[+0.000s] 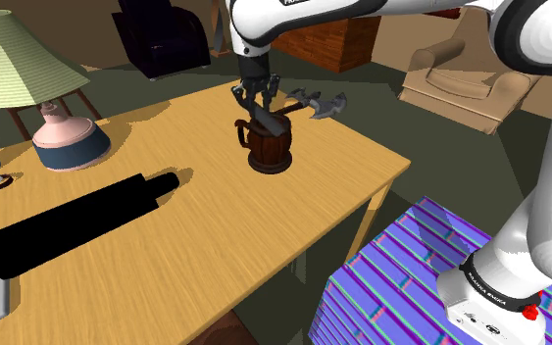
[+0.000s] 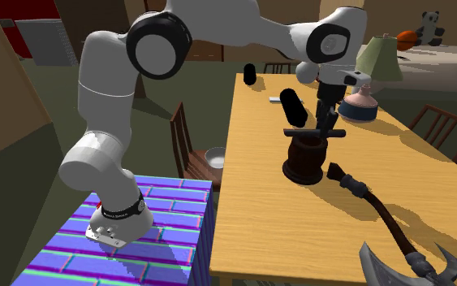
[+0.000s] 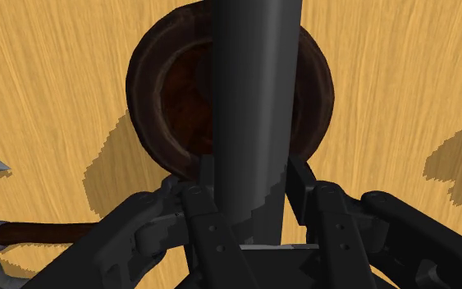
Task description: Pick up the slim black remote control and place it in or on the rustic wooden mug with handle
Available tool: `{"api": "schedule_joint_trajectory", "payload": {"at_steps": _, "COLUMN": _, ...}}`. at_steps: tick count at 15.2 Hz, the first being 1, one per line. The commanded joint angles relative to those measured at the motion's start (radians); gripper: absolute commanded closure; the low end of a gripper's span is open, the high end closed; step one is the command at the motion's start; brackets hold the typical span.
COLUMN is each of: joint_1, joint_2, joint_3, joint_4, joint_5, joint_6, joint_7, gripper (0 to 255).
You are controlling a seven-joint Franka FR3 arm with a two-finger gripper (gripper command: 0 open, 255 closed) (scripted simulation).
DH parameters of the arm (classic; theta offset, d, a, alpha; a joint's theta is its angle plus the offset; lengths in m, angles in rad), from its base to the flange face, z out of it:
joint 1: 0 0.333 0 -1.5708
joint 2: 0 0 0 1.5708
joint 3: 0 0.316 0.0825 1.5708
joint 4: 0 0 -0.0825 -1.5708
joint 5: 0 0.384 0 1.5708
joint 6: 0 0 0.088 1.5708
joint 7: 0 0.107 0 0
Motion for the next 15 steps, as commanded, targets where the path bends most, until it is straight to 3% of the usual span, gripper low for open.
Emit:
{"api": "schedule_joint_trajectory", "payload": {"at_steps": 1, "joint_1": 0.0, "joint_2": 0.003, "joint_3": 0.0, "joint_4": -0.005, "joint_5": -0.001, "joint_6": 0.008, "joint_7": 0.001, "gripper": 255}}
{"api": "schedule_joint_trajectory", "payload": {"at_steps": 7, "joint_1": 0.0, "joint_2": 0.003, "joint_3": 0.0, "joint_4": -0.005, "joint_5": -0.001, "joint_6": 0.008, "joint_7": 0.001, "gripper": 255}}
{"api": "schedule_joint_trajectory", "payload": {"at_steps": 8, "joint_1": 0.0, "joint_2": 0.003, "joint_3": 0.0, "joint_4": -0.005, "joint_5": -0.001, "joint_6": 0.008, "joint_7": 0.001, "gripper": 0}}
{"api": "schedule_joint_trajectory", "payload": {"at_steps": 13, "joint_1": 0.0, "joint_2": 0.003, "joint_3": 0.0, "joint_4": -0.005, "joint_5": -0.001, "joint_6": 0.008, "joint_7": 0.001, "gripper": 0}}
{"api": "schedule_joint_trajectory", "payload": {"at_steps": 15, "joint_1": 0.006, "joint_2": 0.004, "joint_3": 0.002, "joint_4": 0.064, "joint_5": 0.0, "joint_6": -0.059, "joint_7": -0.002, "gripper": 0}}
